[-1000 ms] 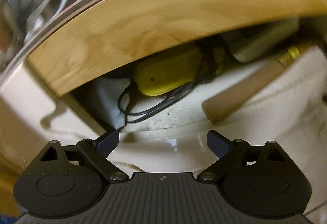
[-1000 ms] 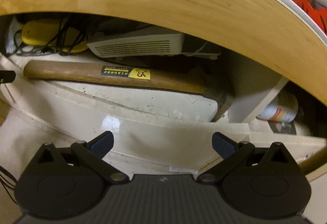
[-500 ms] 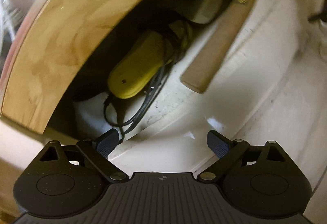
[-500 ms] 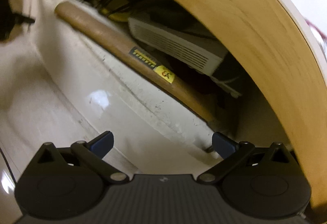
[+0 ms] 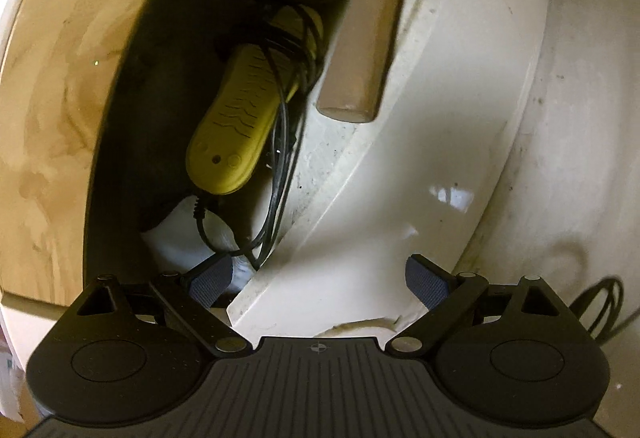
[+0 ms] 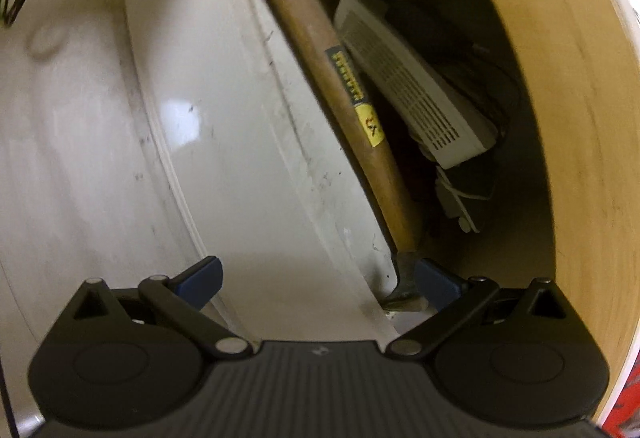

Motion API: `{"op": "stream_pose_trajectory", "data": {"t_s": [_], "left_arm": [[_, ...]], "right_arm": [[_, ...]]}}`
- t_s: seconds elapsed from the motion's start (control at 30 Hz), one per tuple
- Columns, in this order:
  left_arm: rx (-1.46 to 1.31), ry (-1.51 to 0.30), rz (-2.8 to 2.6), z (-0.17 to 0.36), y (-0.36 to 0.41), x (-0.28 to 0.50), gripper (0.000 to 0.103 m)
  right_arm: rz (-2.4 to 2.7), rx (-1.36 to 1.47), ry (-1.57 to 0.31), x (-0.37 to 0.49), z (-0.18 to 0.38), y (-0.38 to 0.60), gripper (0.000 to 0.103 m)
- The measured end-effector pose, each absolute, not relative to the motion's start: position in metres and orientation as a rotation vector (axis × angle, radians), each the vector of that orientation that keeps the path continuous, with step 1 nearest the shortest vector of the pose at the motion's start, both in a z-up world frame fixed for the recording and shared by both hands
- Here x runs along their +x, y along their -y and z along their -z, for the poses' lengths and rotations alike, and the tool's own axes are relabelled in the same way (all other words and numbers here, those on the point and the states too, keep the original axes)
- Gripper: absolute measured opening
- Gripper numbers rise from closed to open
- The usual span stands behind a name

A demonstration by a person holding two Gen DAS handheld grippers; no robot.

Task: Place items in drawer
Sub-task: 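Close both grippers on the drawer's front edge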

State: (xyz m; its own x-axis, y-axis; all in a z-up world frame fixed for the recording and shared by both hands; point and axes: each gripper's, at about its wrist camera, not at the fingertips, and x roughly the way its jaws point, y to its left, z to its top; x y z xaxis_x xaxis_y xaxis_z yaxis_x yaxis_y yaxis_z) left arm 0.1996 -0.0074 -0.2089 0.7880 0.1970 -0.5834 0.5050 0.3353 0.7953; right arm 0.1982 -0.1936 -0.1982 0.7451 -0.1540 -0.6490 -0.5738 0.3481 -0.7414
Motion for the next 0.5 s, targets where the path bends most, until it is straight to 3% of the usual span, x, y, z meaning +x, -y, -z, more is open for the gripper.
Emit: {"op": "stream_pose_trajectory", "data": {"t_s": [0.1, 0.13, 0.17, 0.23, 0.27, 0.33, 0.5], "left_arm": [[1.241, -0.668, 0.23, 0.205, 0.009, 0.201, 0.095], [1.238, -0.668, 0.234, 0.205, 0.009, 0.201, 0.09], [1.236, -0.667, 0.238, 0.205, 0.009, 0.2, 0.078], [1.255, -0.672, 0.231, 0.207, 0.009, 0.199, 0.066], [1.27, -0.656, 0.22, 0.208, 0.01, 0.197, 0.058], [1.294, -0.64, 0.215, 0.207, 0.011, 0.199, 0.052], [1.32, -0.63, 0.219, 0.203, 0.013, 0.193, 0.05]], "right_arm": [[-0.31, -1.252, -0.73, 0.199, 0.202, 0.195, 0.101], [-0.314, -1.27, -0.735, 0.198, 0.203, 0.195, 0.097], [-0.321, -1.29, -0.741, 0.198, 0.205, 0.195, 0.093], [-0.329, -1.325, -0.762, 0.196, 0.21, 0.194, 0.069], [-0.32, -1.347, -0.754, 0.195, 0.211, 0.193, 0.063], [-0.291, -1.383, -0.719, 0.195, 0.212, 0.192, 0.042], [-0.283, -1.37, -0.736, 0.198, 0.207, 0.191, 0.041]]}}
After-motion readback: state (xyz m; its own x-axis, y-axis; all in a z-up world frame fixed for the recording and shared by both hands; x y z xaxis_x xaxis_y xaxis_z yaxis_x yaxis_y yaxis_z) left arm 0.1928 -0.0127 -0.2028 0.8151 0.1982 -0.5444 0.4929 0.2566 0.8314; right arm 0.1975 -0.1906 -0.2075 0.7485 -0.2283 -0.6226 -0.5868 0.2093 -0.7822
